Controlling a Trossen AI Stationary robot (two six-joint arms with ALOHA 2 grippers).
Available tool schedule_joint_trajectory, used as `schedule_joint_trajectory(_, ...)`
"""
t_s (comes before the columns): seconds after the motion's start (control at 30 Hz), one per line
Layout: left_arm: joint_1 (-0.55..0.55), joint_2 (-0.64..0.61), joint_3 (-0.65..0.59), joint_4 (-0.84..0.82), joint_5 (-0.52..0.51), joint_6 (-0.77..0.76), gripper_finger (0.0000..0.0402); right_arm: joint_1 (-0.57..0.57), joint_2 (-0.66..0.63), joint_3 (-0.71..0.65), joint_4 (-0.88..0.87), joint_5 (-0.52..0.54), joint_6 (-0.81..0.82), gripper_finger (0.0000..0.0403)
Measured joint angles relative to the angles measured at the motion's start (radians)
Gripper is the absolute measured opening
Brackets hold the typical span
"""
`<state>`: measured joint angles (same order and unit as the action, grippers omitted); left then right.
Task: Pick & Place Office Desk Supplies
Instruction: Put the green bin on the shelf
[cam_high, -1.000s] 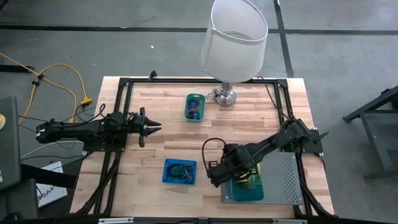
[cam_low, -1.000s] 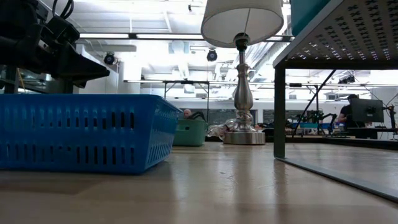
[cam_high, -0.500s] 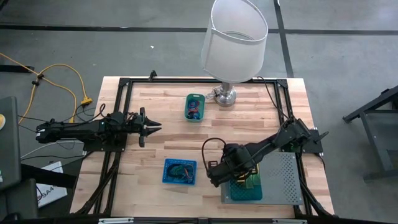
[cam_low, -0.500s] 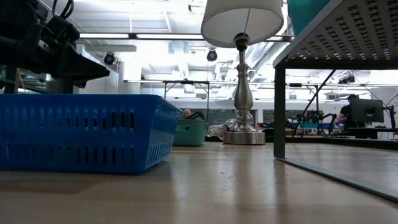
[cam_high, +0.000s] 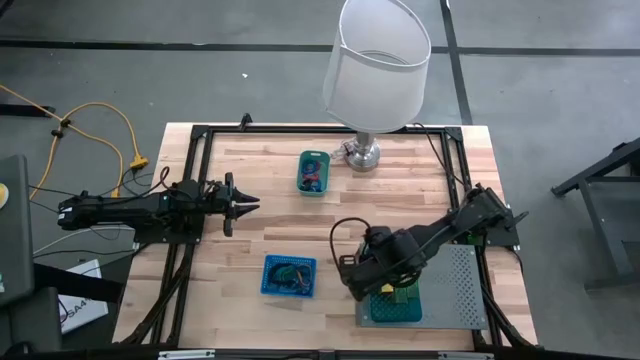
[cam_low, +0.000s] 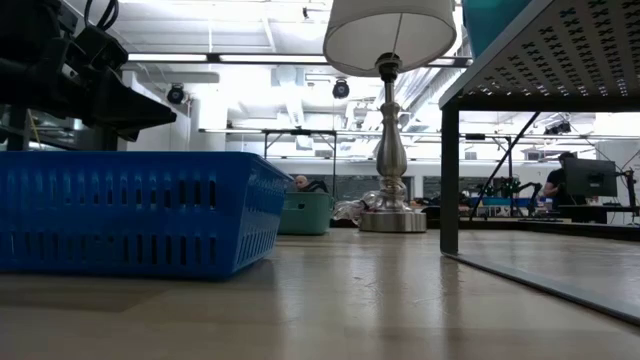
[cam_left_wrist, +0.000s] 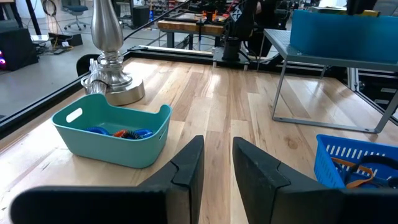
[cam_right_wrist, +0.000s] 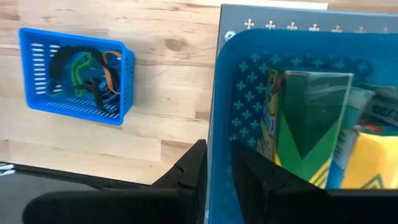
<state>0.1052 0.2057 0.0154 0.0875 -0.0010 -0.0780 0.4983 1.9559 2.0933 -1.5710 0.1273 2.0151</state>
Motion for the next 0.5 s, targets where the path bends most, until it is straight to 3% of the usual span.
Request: schedule_joint_trajectory(0.5, 0.000, 0.000, 0.000, 0.003, 0.000, 0.000, 0.0079, 0.008, -0.053, 0.000, 0.033, 0.088, -0.115, 0.0059)
